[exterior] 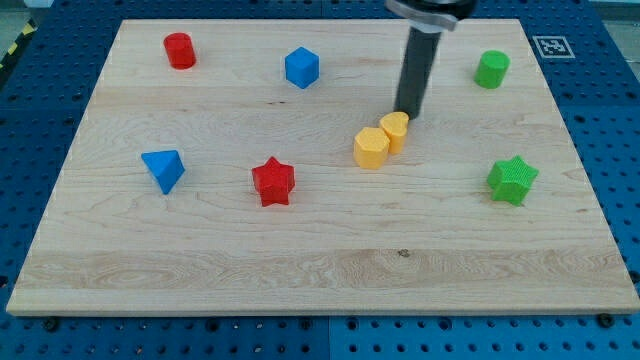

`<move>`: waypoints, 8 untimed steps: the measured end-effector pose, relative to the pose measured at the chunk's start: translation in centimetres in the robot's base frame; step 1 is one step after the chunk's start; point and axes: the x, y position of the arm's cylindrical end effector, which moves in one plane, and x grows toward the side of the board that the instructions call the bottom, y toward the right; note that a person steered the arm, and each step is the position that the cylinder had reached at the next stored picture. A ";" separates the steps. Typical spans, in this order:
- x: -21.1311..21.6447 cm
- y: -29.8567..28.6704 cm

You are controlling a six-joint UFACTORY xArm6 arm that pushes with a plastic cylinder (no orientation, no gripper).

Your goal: Move red circle into top right to red star

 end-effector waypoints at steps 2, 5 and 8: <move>1.6 -14.2; -3.5 -35.1; -13.7 -28.2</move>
